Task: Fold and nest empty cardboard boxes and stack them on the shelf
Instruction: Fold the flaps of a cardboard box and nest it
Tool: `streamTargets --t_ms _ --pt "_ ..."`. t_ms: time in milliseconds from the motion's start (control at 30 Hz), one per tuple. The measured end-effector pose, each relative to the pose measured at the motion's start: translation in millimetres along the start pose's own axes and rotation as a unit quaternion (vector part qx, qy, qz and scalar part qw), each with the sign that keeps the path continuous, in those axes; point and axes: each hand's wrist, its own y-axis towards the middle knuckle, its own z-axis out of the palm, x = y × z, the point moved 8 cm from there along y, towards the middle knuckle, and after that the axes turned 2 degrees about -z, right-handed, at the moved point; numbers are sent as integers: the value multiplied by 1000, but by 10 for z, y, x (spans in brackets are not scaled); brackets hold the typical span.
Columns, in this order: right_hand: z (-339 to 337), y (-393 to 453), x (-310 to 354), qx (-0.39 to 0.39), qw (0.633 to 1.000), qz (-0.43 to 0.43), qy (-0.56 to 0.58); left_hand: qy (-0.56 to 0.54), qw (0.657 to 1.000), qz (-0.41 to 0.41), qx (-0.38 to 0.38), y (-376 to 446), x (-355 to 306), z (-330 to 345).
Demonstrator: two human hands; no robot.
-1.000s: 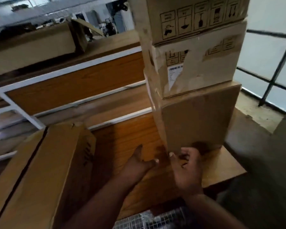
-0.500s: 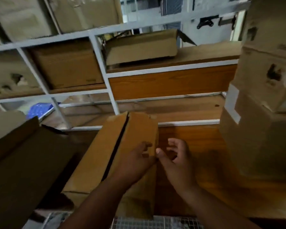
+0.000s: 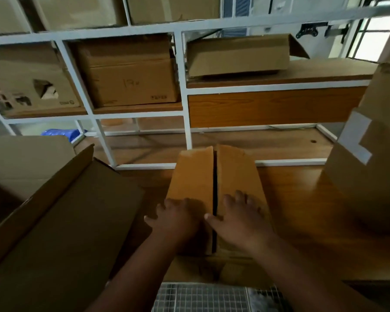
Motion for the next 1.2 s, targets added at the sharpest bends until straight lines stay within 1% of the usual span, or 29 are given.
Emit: streamTargets --t_ms 100,200,300,400,467,533,600,667,767,900,933,967,1000,1067,1100,1133,1167,1200 --pt "51 95 187 1 1000 -7 -17 -39 999 8 27 150 94 126" --pt "79 244 302 0 1000 2 0 -86 995 11 38 241 188 127" --pt "45 421 343 3 999 36 12 -119 993 16 18 209 142 76" --pt "30 563 238 26 997 75 4 -151 988 36 21 33 -59 120" --pt "-11 613 61 29 994 105 -9 -152 985 85 10 -119 -266 180" --pt "-56 622 -175 29 990 127 -48 -164 975 153 -5 -283 -501 270" --pt "-63 591 -389 50 984 139 -96 -187 959 212 -4 -430 -683 389" --pt "-61 539 -557 74 981 135 -119 -187 949 253 -15 -524 -811 478" --pt "-55 489 -744 112 979 90 -147 -181 941 284 -10 -607 -933 526" --pt "-85 349 -1027 153 972 9 -181 -205 918 335 64 -795 -1219 581" --pt "-118 295 -1107 161 969 -18 -185 -201 913 349 69 -848 -1302 586" --pt "-166 246 -1184 166 966 -46 -192 -191 909 366 56 -897 -1374 571" --pt "-219 208 -1258 168 962 -76 -203 -168 910 377 23 -916 -1423 545" --pt "-308 149 -1377 181 950 -130 -218 -84 911 395 -84 -901 -1481 480" --pt "-334 121 -1427 190 944 -154 -223 -33 905 403 -133 -869 -1500 487" --pt "-354 114 -1471 189 938 -176 -231 4 898 410 -162 -847 -1539 477" --pt "-386 116 -1495 178 932 -196 -246 26 895 411 -168 -795 -1560 490" --pt "-431 132 -1490 161 928 -215 -259 42 902 400 -159 -735 -1563 477"
